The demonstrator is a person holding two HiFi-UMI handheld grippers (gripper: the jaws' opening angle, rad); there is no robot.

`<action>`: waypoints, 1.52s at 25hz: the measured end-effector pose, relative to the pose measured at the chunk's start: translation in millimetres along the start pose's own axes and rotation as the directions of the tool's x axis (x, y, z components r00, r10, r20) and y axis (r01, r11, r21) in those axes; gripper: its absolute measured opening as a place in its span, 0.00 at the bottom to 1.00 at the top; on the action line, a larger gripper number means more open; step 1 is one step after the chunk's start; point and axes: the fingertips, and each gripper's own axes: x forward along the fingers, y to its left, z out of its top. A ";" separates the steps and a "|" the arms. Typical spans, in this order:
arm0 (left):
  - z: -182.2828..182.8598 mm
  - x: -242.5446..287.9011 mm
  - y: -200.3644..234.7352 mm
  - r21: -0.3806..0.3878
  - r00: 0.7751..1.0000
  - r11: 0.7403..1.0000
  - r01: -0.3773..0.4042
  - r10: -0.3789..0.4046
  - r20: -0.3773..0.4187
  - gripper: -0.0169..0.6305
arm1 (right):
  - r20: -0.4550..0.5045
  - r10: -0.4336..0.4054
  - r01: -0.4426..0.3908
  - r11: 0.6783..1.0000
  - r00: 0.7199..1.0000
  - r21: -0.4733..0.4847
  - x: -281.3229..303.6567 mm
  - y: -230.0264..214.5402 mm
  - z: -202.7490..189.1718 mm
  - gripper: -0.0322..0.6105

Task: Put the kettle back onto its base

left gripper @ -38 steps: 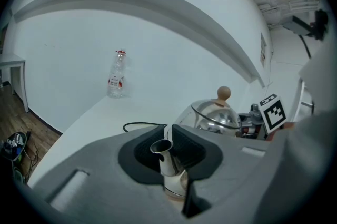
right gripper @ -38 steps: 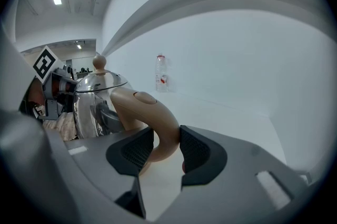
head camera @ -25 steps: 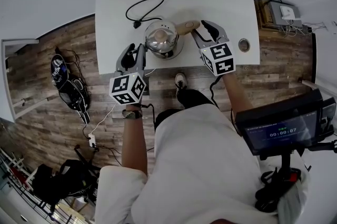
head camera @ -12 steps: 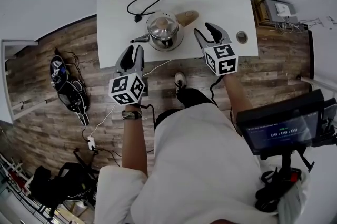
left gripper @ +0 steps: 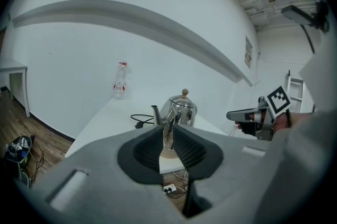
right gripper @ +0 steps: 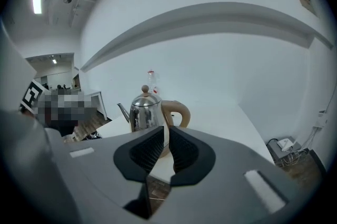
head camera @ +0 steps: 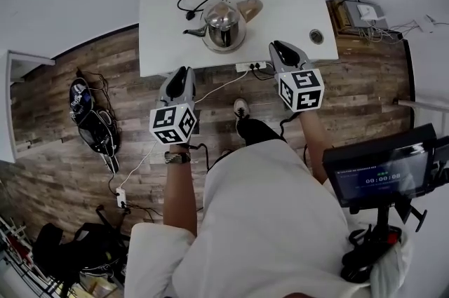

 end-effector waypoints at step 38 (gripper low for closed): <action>91.6 -307.0 -189.5 0.549 0.931 0.836 0.005 -0.204 0.302 0.04 | 0.420 -0.024 0.138 0.960 0.907 -0.244 -369.6 180.5 67.7 0.05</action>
